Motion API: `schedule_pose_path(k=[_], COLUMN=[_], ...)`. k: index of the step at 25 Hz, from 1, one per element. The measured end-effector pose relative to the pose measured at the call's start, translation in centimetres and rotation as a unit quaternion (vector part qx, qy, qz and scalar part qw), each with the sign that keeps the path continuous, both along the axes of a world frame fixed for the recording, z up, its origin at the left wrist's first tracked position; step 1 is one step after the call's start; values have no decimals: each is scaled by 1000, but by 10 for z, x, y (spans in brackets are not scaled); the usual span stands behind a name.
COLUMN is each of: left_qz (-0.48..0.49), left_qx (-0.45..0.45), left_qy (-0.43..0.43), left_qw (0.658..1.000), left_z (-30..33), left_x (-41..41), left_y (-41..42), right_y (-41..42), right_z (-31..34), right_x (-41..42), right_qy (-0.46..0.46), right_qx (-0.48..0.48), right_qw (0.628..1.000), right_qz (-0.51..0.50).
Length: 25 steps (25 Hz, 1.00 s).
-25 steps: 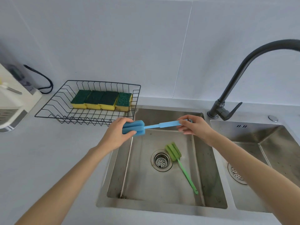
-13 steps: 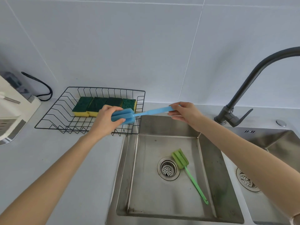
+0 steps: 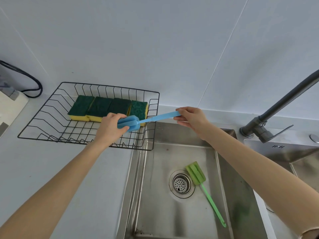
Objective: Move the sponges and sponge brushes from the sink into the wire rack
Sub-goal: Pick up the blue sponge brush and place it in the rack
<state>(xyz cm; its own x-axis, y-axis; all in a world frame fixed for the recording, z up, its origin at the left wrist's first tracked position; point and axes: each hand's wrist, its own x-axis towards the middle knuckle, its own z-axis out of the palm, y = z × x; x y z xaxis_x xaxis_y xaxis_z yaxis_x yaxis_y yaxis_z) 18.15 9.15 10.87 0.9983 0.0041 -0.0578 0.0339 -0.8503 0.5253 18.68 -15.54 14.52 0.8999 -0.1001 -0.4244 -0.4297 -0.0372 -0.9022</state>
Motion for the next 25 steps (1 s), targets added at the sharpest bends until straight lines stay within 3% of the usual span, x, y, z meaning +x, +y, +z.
schedule_pose_path(k=[17,25], left_qz=[-10,-71], left_qx=[35,50], left_qy=[64,38], left_qw=[997,995], left_z=[-17,15], left_x=[15,-4], left_y=[-8,-24], right_y=[7,-9], right_z=[-18,-16], right_x=[9,-22], right_qy=[17,37], right_qx=[-46,-219], right_qw=[999,969], right_qz=[11,105])
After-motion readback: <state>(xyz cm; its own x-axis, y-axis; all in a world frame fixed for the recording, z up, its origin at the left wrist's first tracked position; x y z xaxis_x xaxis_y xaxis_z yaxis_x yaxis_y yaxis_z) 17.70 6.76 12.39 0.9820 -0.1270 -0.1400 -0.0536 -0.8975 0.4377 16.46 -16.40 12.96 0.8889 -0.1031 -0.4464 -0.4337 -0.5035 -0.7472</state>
